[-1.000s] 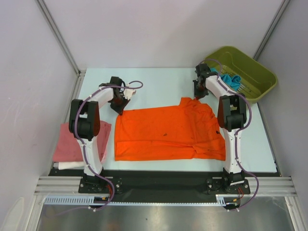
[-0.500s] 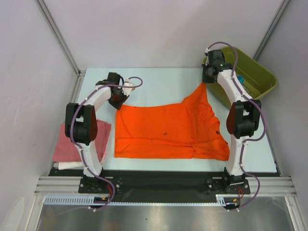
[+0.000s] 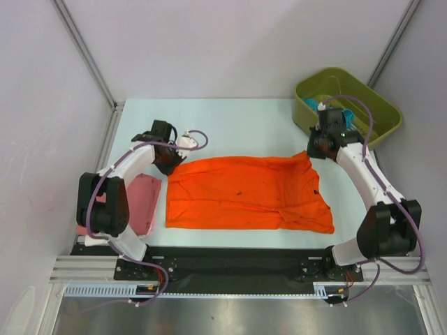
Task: Fold and stack the t-shirts
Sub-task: Fold the tshirt
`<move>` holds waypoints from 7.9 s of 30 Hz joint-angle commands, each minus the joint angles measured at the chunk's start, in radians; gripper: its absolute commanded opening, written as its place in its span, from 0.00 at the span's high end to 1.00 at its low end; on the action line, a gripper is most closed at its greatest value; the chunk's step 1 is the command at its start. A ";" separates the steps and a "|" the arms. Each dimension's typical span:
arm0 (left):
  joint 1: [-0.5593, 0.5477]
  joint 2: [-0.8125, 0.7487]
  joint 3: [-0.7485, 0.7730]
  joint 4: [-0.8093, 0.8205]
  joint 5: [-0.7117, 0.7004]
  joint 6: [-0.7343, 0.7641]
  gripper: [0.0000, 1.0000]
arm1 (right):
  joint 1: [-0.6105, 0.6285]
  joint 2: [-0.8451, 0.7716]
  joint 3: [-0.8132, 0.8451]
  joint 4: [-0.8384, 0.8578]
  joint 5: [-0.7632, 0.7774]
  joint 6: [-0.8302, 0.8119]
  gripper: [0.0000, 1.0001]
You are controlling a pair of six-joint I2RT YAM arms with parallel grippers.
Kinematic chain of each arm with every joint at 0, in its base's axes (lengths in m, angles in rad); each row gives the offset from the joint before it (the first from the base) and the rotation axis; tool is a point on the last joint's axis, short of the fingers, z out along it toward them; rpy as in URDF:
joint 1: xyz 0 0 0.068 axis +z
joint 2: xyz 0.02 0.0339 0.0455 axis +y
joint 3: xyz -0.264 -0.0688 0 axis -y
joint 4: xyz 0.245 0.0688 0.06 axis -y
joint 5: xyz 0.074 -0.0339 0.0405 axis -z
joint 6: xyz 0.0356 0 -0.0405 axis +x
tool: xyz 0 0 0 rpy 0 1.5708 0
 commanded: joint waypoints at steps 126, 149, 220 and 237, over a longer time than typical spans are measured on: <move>-0.760 0.385 0.281 0.385 0.396 -0.414 0.50 | -0.195 -0.232 -0.647 0.094 -0.201 0.301 0.74; -0.751 0.343 0.343 0.256 0.488 -0.349 1.00 | -0.197 -0.419 -0.544 -0.076 -0.187 0.360 1.00; -0.644 0.271 0.259 0.308 0.433 -0.344 1.00 | -0.140 -0.428 -0.592 -0.126 -0.241 0.402 1.00; -0.642 0.371 0.394 0.169 0.534 -0.276 0.62 | -0.197 -0.093 -0.487 0.207 -0.218 0.390 1.00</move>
